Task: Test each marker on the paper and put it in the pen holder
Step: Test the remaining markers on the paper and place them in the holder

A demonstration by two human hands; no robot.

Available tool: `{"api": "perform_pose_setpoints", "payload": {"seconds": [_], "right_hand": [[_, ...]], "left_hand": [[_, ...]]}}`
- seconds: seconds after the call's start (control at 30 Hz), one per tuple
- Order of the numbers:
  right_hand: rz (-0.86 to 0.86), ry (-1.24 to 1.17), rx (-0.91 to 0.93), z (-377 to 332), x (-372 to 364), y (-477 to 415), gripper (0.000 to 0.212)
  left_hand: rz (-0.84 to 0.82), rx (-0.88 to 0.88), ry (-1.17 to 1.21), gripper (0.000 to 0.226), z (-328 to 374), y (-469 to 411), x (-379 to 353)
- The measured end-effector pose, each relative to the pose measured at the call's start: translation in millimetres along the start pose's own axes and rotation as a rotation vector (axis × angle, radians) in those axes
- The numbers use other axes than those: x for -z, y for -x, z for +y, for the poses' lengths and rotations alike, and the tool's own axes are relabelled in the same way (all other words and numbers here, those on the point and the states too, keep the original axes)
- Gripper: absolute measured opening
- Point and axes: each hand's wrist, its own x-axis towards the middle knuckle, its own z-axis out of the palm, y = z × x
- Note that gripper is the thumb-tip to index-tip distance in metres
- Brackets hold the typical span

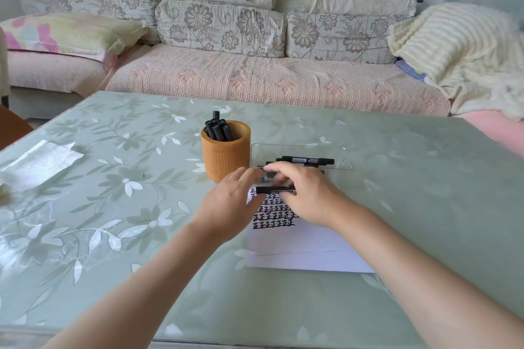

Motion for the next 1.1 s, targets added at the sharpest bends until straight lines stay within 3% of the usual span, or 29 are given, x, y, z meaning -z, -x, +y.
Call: {"api": "perform_pose_setpoints", "payload": {"seconds": [0.17, 0.27, 0.5, 0.7, 0.87, 0.93, 1.1], "right_hand": [[0.007, -0.089, -0.124, 12.2, 4.9, 20.6, 0.036], [0.005, -0.049, -0.206, 21.4, 6.9, 30.6, 0.029], [0.097, -0.208, -0.264, 28.4, 3.3, 29.1, 0.024], [0.164, -0.697, -0.318, 19.1, 6.6, 24.3, 0.009], [0.165, -0.946, -0.344, 13.3, 3.8, 19.1, 0.007], [0.15, -0.821, -0.318, 16.9, 3.8, 17.9, 0.013], [-0.008, -0.262, -0.227, 24.9, 6.6, 23.0, 0.018]], "left_hand": [[-0.004, -0.051, -0.012, 0.013, 12.6, -5.2, -2.8], [0.021, -0.032, 0.0, 0.012, 11.4, -8.5, -1.7], [0.053, 0.012, -0.013, 0.014, 2.6, -8.3, 2.2], [-0.069, -0.035, -0.059, 0.009, 6.3, -3.0, -1.3], [-0.122, -0.123, -0.027, 0.024, 24.0, 0.5, -8.4], [-0.064, -0.101, -0.018, 0.03, 25.5, -1.8, -6.5], [0.114, -0.045, 0.034, 0.022, 18.3, -8.5, 0.1]]}}
